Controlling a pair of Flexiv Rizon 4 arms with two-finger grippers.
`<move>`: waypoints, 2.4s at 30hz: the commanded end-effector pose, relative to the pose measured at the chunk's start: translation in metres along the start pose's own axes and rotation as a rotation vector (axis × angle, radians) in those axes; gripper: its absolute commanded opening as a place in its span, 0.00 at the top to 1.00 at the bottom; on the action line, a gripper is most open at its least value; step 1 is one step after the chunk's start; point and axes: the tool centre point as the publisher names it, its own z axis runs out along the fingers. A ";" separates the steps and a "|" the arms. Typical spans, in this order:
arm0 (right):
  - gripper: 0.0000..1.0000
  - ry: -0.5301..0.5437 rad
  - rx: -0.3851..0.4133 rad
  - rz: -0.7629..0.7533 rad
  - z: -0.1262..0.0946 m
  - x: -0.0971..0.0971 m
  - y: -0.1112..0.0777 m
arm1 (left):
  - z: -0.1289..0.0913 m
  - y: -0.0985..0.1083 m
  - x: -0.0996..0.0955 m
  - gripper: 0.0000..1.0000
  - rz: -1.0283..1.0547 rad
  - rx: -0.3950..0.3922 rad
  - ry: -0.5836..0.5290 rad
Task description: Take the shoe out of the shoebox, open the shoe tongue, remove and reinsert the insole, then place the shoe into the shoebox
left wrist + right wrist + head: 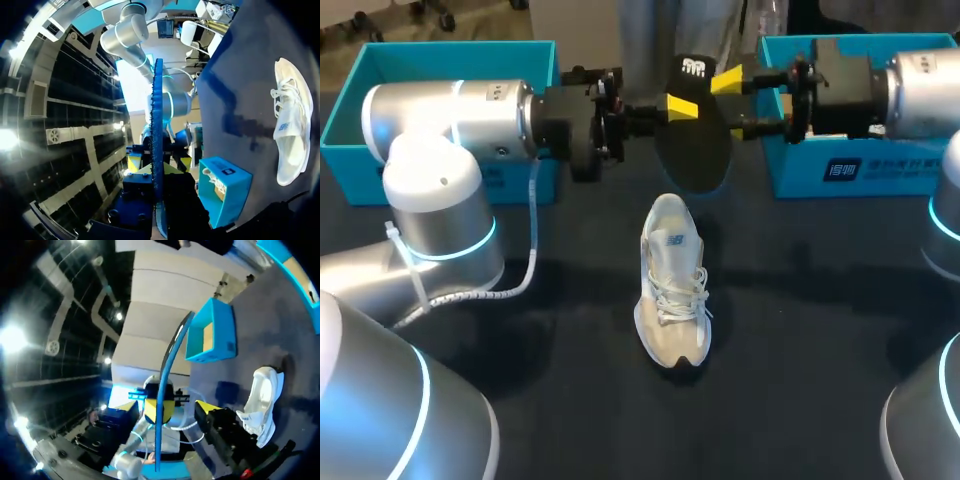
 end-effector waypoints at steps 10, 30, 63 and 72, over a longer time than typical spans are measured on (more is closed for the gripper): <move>0.00 0.065 0.091 0.047 -0.015 -0.008 -0.007 | -0.009 -0.007 -0.003 1.00 -0.015 0.012 0.030; 0.00 0.056 0.132 0.019 -0.078 -0.022 -0.016 | -0.009 -0.007 -0.003 1.00 -0.015 0.012 0.030; 0.00 0.090 0.134 0.038 -0.078 -0.029 -0.010 | -0.009 -0.017 -0.007 1.00 -1.188 -0.039 0.093; 0.00 0.090 0.134 0.038 -0.078 -0.029 -0.010 | -0.004 -0.013 -0.008 1.00 -1.903 -0.142 -0.053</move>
